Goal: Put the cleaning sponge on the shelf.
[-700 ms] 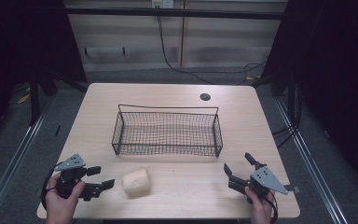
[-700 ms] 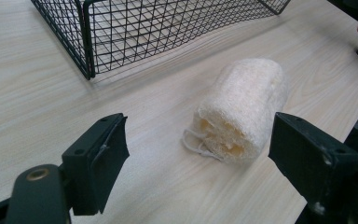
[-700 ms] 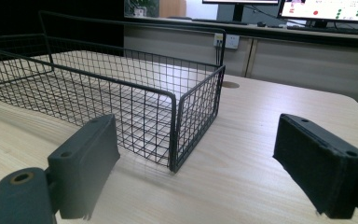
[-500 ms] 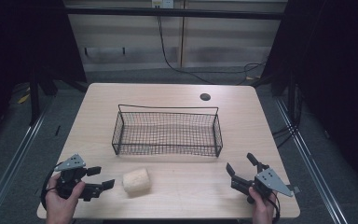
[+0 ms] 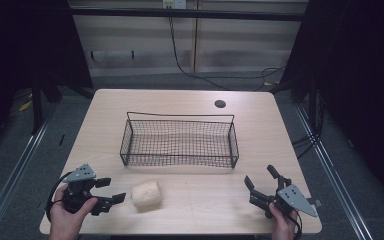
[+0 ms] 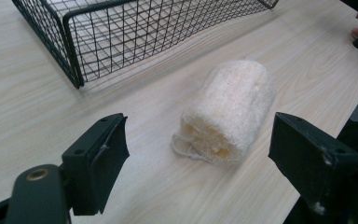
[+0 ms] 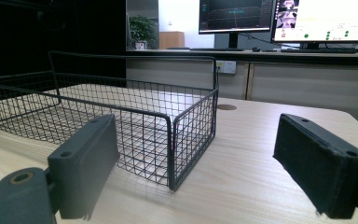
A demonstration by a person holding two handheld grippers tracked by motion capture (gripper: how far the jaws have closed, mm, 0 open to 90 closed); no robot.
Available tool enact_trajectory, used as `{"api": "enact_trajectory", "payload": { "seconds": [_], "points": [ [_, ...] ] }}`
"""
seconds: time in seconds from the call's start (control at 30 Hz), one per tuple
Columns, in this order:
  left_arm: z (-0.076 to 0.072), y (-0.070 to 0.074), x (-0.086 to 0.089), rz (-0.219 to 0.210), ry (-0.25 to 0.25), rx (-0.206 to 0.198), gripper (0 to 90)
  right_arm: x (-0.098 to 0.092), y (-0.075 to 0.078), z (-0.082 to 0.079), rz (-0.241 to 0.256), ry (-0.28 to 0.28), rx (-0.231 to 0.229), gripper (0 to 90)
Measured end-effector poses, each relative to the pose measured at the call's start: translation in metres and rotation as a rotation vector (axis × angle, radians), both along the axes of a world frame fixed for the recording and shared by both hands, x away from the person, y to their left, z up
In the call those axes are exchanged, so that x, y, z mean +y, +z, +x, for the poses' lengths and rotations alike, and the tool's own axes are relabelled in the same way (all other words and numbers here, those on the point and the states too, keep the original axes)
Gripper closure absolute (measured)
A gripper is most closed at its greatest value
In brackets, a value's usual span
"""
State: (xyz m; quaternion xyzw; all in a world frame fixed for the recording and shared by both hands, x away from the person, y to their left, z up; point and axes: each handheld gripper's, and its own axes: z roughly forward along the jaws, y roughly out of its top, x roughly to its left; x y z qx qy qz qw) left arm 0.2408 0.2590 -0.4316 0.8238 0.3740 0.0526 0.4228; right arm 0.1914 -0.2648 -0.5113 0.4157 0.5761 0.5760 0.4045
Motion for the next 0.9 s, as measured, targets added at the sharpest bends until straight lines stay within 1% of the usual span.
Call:
{"api": "enact_trajectory", "payload": {
  "seconds": [0.1,0.17,0.2,0.23,0.27,0.3,0.33,0.37,0.5,0.57,0.6,0.63,0.7,0.73,0.77,0.8,0.83,0.9],
  "points": [
    [0.0,0.004,-0.003,0.002,-0.008,-0.007,18.8,0.001,0.0,-0.001,0.005,-0.001,0.0,13.2],
    [0.0,0.008,-0.005,0.02,-0.011,-0.012,18.5,0.0,0.0,0.0,0.003,-0.003,0.001,13.5],
    [0.0,0.008,-0.005,0.02,-0.011,-0.012,18.5,0.0,0.0,0.0,0.001,-0.002,0.0,13.5],
    [-0.001,0.011,-0.009,0.038,-0.018,-0.022,18.5,0.0,0.0,0.0,0.005,0.005,0.0,13.4],
    [-0.001,0.014,-0.01,0.051,-0.026,-0.014,18.5,0.0,0.0,0.0,0.005,0.007,-0.002,13.3],
    [0.0,0.015,-0.011,0.056,-0.039,-0.005,19.4,0.0,0.0,0.0,0.005,0.007,0.0,13.3],
    [0.0,0.015,-0.011,0.056,-0.039,-0.005,20.9,0.0,0.0,0.0,0.005,0.007,0.0,13.3],
    [0.0,0.019,-0.014,0.061,-0.054,-0.013,22.1,0.0,0.0,0.0,0.005,0.007,0.0,13.3],
    [0.001,0.027,-0.02,0.085,-0.088,-0.01,22.2,0.0,0.0,0.0,0.003,0.008,0.003,13.4],
    [0.002,0.03,-0.024,0.109,-0.095,-0.016,22.0,0.0,0.0,0.0,0.004,0.006,0.003,13.4],
    [0.002,0.031,-0.026,0.124,-0.116,-0.013,21.6,0.0,0.0,0.0,0.002,0.005,0.003,13.4],
    [0.003,0.032,-0.029,0.135,-0.125,-0.012,21.8,0.0,0.0,0.0,0.004,0.007,0.003,13.4],
    [0.005,0.034,-0.034,0.169,-0.142,0.004,22.1,0.0,0.0,0.0,0.003,0.006,0.006,13.4],
    [0.006,0.033,-0.037,0.174,-0.152,0.016,22.1,0.0,0.0,0.0,0.002,0.008,0.006,13.3],
    [0.008,0.033,-0.039,0.192,-0.167,0.027,22.2,0.0,0.0,0.0,0.002,0.008,0.006,13.4],
    [0.008,0.033,-0.039,0.192,-0.167,0.027,22.6,0.0,0.0,0.0,0.002,0.008,0.006,13.4],
    [0.011,0.034,-0.042,0.216,-0.181,0.037,22.5,0.0,0.0,0.001,0.002,0.007,0.006,13.4],
    [0.016,0.035,-0.048,0.234,-0.202,0.062,21.7,0.0,0.0,0.001,0.0,0.007,0.008,13.4]
  ]
}}
